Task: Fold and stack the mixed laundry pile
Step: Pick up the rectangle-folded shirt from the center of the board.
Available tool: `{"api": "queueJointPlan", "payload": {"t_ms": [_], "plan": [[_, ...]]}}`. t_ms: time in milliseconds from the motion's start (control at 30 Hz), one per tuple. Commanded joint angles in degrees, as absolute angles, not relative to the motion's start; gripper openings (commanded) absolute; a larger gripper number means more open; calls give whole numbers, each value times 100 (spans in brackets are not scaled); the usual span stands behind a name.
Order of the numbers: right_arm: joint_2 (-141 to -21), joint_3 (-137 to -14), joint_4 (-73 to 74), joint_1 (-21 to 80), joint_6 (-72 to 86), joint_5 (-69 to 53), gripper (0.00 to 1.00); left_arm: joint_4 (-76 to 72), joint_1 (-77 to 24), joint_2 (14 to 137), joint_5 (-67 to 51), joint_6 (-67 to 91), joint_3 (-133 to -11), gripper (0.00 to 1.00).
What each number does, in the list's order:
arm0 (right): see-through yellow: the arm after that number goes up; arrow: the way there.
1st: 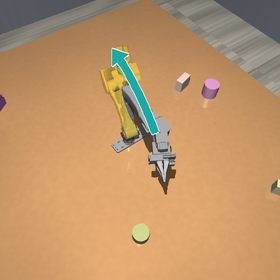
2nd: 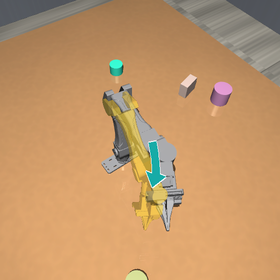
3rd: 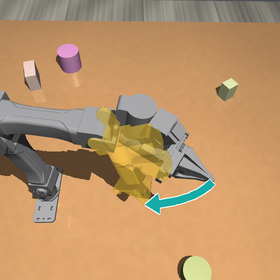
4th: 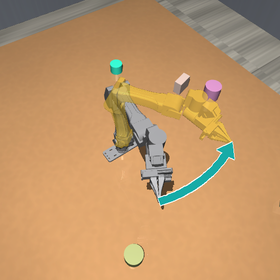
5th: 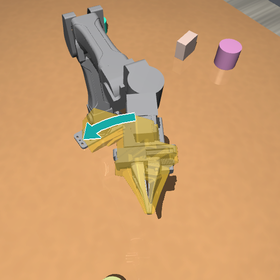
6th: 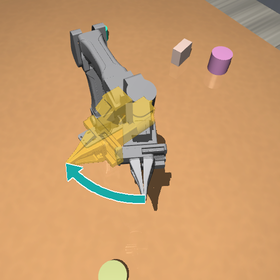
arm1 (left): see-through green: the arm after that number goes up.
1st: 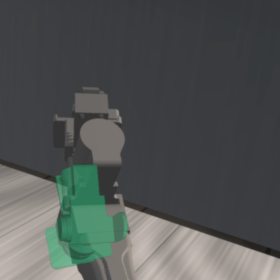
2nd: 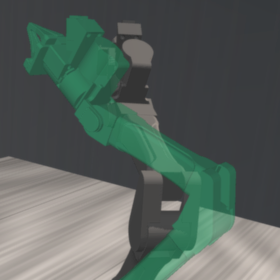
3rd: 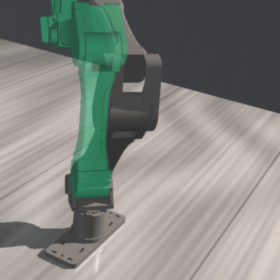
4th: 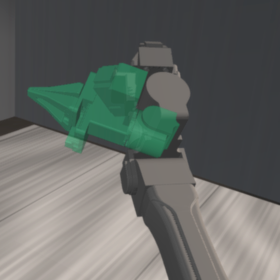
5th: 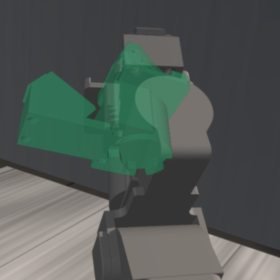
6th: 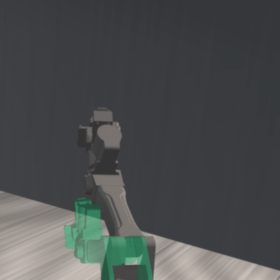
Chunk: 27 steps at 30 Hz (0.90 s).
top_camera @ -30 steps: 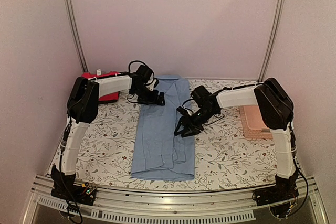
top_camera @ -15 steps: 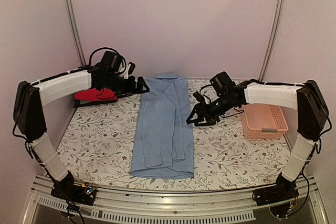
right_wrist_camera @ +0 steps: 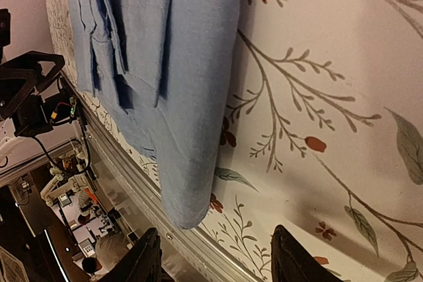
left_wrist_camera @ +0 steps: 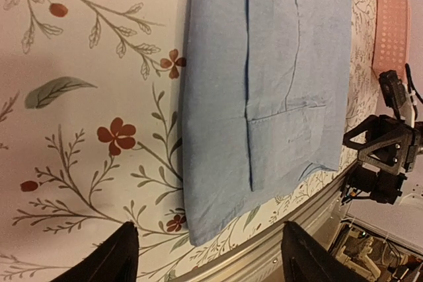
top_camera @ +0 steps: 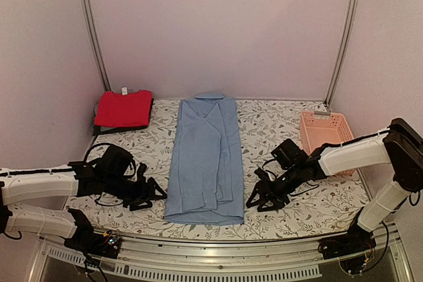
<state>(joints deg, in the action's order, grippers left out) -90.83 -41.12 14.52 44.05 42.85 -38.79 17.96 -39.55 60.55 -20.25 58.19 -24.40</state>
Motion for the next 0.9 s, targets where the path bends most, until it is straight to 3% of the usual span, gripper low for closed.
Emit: {"api": "queueJointPlan", "payload": {"t_ms": [0, 233, 433, 467, 600, 700, 867], "plan": [[-9303, -3940, 306, 4587, 4828, -3971, 55, 1030, -4088, 5830, -2025, 6665, -2004, 70], [-9947, -3841, -439, 4616, 4950, -4022, 45, -202, -4206, 6537, -2442, 6934, -1504, 52], [-10375, -4104, -516, 4707, 4857, -4145, 33, -710, -4333, 7040, -2486, 7025, -1428, 45], [-10460, -4124, -532, 4727, 4853, -4163, 24, -988, -4375, 7307, -2619, 7076, -1398, 37], [-10338, -4122, -536, 4749, 4861, -4254, 1, -1025, -4506, 7248, -2656, 7001, -1584, 20], [-10000, -4059, -427, 4887, 4832, -4296, 0, -630, -4756, 7081, -2718, 6859, -1848, 0], [-9192, -3731, -455, 5219, 5316, -4378, 0, -69, -5173, 6211, -2780, 7422, -1713, 0]]}}
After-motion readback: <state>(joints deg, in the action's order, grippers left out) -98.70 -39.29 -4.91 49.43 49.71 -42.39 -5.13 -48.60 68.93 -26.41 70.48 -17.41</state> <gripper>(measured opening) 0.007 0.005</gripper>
